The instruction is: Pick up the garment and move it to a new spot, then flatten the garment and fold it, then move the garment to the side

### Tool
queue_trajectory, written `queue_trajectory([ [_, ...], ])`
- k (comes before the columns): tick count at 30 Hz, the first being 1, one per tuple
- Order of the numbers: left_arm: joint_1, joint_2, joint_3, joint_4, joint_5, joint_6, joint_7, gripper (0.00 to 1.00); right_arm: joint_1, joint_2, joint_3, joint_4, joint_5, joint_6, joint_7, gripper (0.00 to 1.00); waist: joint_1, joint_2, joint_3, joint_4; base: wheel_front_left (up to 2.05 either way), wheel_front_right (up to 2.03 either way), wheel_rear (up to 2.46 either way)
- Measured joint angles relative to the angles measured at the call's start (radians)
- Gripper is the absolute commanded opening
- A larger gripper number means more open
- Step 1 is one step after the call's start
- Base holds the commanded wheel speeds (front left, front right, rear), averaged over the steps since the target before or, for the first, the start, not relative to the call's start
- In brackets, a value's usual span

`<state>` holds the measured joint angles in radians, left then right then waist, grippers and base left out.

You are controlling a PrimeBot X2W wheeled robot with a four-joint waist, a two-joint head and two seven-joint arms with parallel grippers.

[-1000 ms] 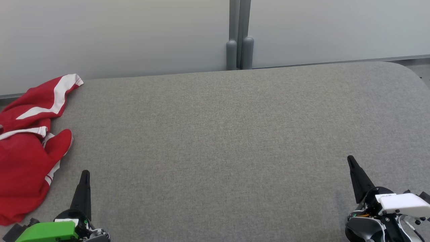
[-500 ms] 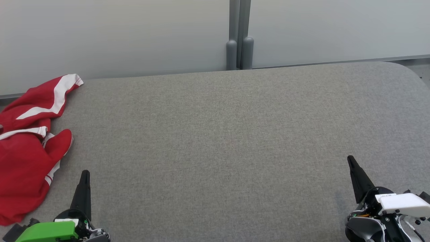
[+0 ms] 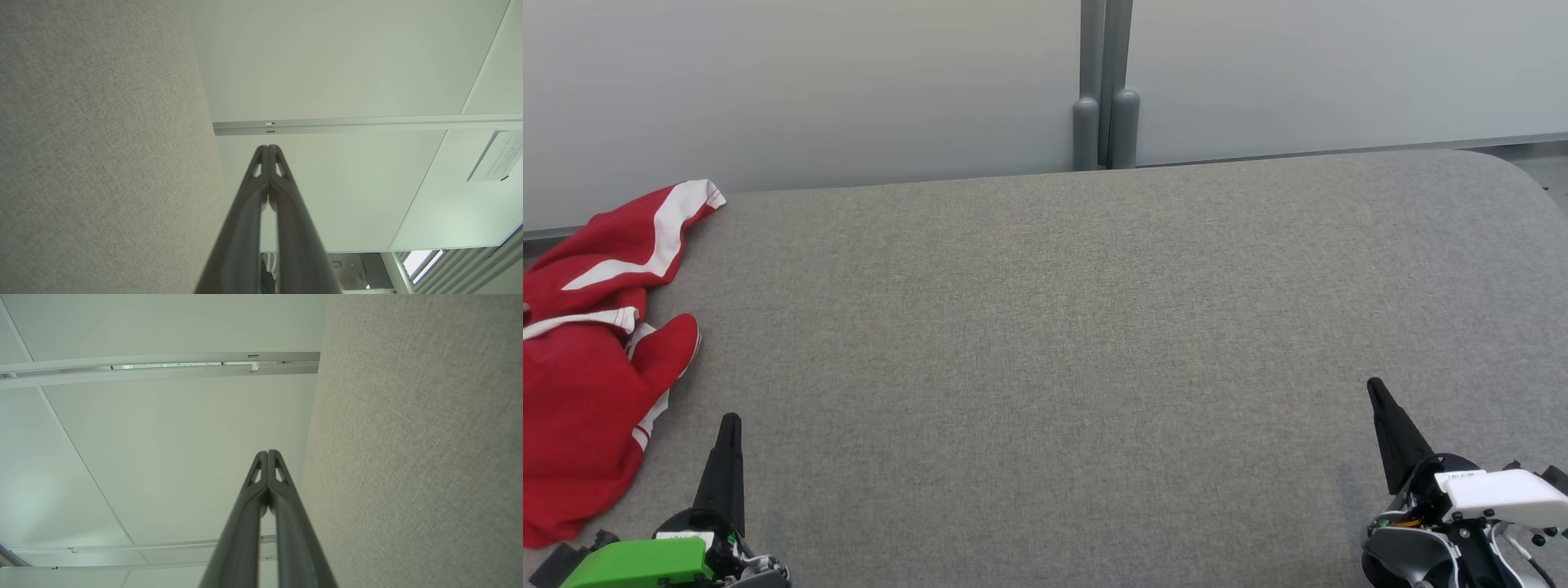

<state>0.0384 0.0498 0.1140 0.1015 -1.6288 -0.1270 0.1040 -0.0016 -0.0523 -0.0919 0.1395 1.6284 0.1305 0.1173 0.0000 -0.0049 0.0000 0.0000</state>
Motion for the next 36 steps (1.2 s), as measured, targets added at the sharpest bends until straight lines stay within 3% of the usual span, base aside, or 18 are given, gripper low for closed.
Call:
queue_trajectory([
  [16,0.000,0.000,0.000,0.000,0.000,0.000,0.000,0.00,0.000,0.000,0.000,0.000,0.000,0.000,0.000,0.00,0.0000,0.0000,0.000,0.000,0.00,0.00,0.00],
  [17,0.001,0.000,0.000,0.001,0.000,0.000,0.000,1.00,0.001,0.001,0.000,0.001,0.000,0.000,0.000,1.00,0.0000,0.0000,0.000,0.000,0.00,0.00,0.00],
  [27,0.024,-0.008,-0.032,0.047,0.007,0.004,-0.030,1.00,0.034,0.013,0.021,0.045,-0.007,0.000,-0.031,1.00,0.0000,0.0001,-0.005,0.001,0.00,0.00,0.00],
  [36,0.028,-0.008,-0.058,0.023,0.079,0.016,-0.072,1.00,0.037,0.013,0.033,0.036,-0.066,0.000,-0.073,1.00,0.0000,0.0001,-0.012,0.003,0.00,0.00,0.00],
])
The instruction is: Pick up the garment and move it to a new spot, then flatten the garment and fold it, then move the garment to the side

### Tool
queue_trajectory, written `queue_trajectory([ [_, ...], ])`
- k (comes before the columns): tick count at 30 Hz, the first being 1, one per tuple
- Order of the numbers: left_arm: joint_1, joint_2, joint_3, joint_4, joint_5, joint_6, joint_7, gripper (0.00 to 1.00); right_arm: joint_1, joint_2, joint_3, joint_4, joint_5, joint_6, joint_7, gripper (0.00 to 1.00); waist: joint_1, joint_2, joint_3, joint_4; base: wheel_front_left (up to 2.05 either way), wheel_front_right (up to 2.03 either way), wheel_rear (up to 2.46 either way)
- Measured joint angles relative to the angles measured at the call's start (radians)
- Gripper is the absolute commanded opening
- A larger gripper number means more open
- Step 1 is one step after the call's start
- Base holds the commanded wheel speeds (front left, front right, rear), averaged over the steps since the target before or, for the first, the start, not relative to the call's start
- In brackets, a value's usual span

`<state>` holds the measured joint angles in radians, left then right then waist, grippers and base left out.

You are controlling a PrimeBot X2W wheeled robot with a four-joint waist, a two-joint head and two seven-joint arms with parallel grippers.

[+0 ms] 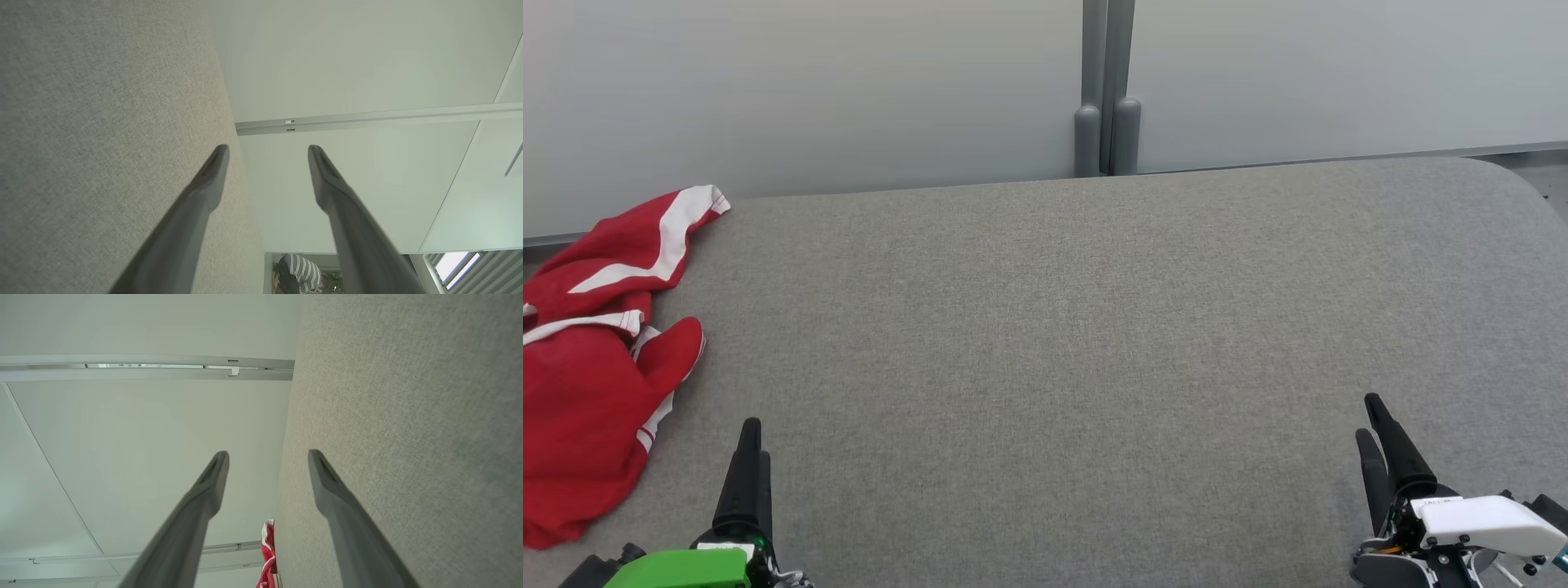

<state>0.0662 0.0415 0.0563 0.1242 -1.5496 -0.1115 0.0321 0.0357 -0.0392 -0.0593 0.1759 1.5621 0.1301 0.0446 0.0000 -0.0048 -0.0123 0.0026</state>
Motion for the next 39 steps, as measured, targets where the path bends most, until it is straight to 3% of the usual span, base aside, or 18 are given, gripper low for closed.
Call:
queue_trajectory([
  [16,0.006,0.001,-0.068,-0.052,0.276,0.042,-0.062,1.00,0.003,-0.001,-0.002,-0.057,-0.251,0.000,-0.066,1.00,0.0000,0.0000,-0.015,0.004,0.00,0.00,0.00],
  [24,0.007,0.001,-0.097,-0.053,0.439,0.070,-0.090,1.00,0.004,-0.002,0.007,-0.097,-0.425,0.000,-0.095,1.00,0.0000,0.0000,-0.020,0.006,0.00,0.00,0.00],
  [31,0.007,0.001,-0.122,-0.052,0.652,0.089,-0.120,1.00,0.005,-0.003,0.051,-0.128,-0.632,0.000,-0.126,1.00,0.0000,0.0000,-0.024,0.008,0.00,0.00,0.00],
  [39,0.011,0.001,-0.127,-0.055,0.803,0.111,-0.142,1.00,0.006,-0.003,0.085,-0.136,-0.775,0.000,-0.149,1.00,0.0000,0.0000,-0.028,0.012,0.00,0.00,0.00],
])
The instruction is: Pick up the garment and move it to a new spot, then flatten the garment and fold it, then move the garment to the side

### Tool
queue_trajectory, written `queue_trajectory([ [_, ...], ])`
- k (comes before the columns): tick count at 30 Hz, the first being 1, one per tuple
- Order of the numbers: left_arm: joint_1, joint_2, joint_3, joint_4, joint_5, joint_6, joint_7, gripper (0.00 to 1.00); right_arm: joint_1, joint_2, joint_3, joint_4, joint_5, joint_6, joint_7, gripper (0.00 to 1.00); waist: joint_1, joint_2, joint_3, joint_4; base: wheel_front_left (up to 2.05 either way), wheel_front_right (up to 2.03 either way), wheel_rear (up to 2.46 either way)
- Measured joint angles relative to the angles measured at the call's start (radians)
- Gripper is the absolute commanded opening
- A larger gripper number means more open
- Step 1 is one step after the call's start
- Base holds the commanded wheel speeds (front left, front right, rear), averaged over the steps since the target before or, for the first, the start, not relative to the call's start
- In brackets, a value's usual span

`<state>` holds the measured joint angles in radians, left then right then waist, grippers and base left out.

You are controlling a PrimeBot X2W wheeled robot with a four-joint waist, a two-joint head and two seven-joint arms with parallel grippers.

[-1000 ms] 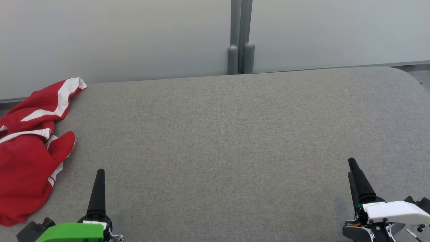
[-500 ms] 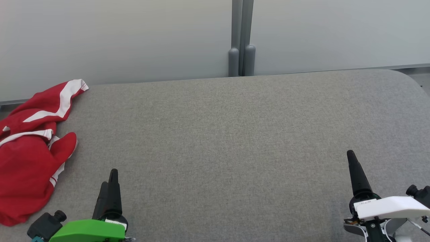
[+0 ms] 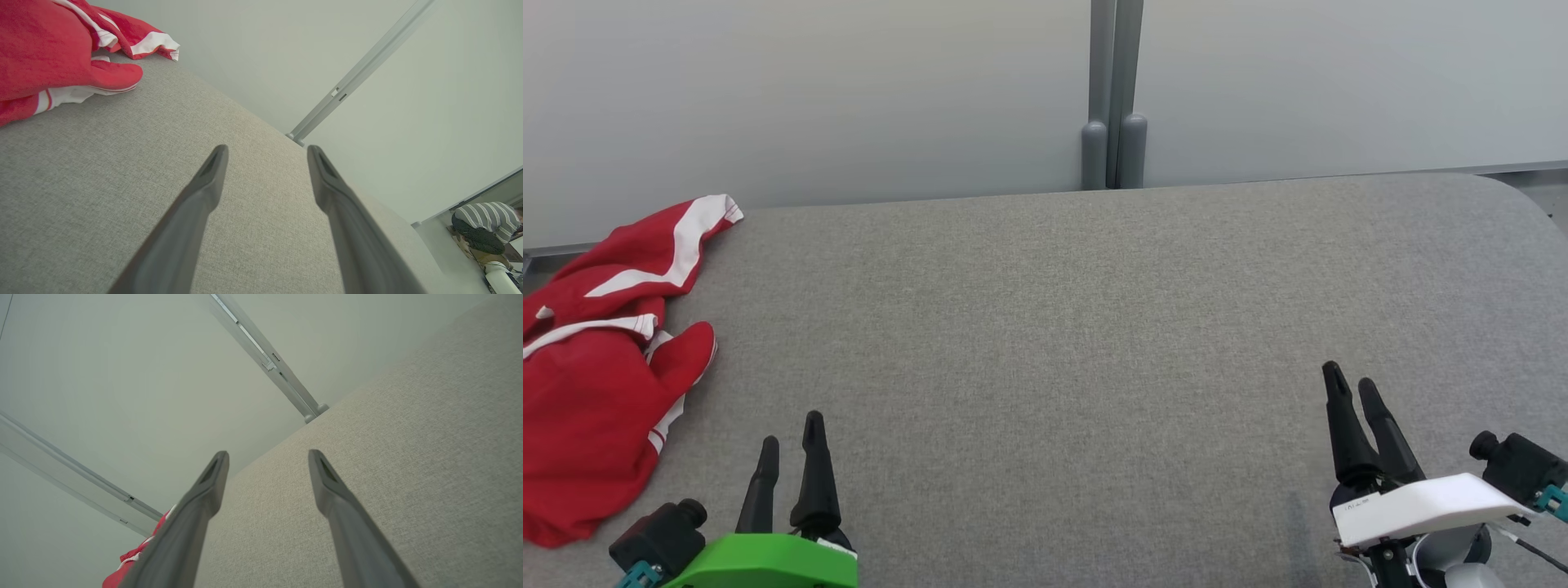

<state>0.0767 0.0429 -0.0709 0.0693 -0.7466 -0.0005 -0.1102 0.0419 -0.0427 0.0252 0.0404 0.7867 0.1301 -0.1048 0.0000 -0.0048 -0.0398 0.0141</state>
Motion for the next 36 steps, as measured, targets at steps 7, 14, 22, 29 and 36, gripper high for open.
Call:
queue_trajectory([
  [7,0.017,0.002,-0.004,0.004,0.114,0.005,-0.023,1.00,0.003,-0.001,0.021,0.011,-0.112,0.000,-0.023,1.00,0.0000,0.0000,-0.004,0.001,0.00,0.00,0.00],
  [14,0.017,0.003,-0.010,0.021,0.186,0.008,-0.042,1.00,0.002,-0.001,0.030,0.018,-0.188,0.000,-0.040,1.00,0.0000,0.0000,-0.008,0.002,0.00,0.00,0.00],
  [22,0.017,0.003,-0.018,0.046,0.244,0.008,-0.060,1.00,-0.001,-0.002,0.037,0.021,-0.269,0.000,-0.061,1.00,0.0000,0.0000,-0.012,0.000,0.00,0.00,0.00],
  [29,0.017,0.003,-0.020,0.066,0.280,0.010,-0.076,1.00,-0.003,-0.002,0.039,0.027,-0.338,0.000,-0.079,1.00,0.0000,0.0000,-0.016,0.000,0.00,0.00,0.00],
  [36,0.017,0.003,-0.024,0.074,0.318,0.018,-0.088,1.00,-0.005,-0.003,0.038,0.039,-0.390,0.000,-0.091,1.00,0.0000,0.0000,-0.019,0.003,0.00,0.00,0.00],
])
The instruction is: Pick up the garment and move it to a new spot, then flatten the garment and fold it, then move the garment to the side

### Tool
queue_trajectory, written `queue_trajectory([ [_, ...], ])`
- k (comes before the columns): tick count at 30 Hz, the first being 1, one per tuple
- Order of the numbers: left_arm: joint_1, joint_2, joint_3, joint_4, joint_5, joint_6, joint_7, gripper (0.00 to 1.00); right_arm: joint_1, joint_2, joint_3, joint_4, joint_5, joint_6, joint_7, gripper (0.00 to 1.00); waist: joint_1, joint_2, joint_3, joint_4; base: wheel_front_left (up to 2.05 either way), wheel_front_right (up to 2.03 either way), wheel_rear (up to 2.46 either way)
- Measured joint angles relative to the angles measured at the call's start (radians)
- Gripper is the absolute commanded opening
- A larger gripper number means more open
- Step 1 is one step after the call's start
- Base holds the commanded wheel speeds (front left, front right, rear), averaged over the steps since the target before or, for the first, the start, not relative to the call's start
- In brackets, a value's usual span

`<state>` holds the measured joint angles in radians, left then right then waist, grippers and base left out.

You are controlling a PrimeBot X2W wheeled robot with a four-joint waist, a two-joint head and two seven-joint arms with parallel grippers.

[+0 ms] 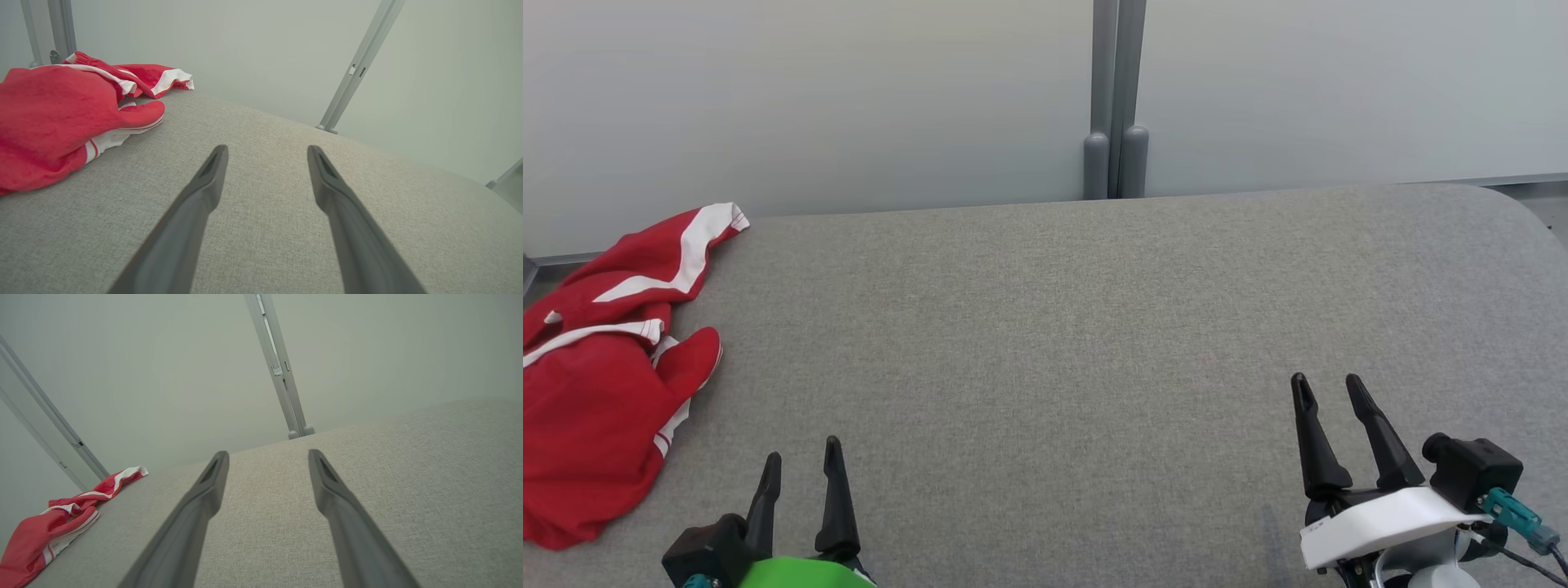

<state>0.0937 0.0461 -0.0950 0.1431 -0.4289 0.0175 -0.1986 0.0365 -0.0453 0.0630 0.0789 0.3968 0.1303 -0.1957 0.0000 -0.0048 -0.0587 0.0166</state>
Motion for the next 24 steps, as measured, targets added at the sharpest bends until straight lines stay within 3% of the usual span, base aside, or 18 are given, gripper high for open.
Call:
queue_trajectory([
  [24,-0.001,0.000,-0.038,0.028,0.138,0.013,-0.047,1.00,-0.014,-0.002,-0.001,0.044,-0.189,0.000,-0.049,1.00,0.0000,0.0000,-0.003,0.005,0.00,0.00,0.00],
])
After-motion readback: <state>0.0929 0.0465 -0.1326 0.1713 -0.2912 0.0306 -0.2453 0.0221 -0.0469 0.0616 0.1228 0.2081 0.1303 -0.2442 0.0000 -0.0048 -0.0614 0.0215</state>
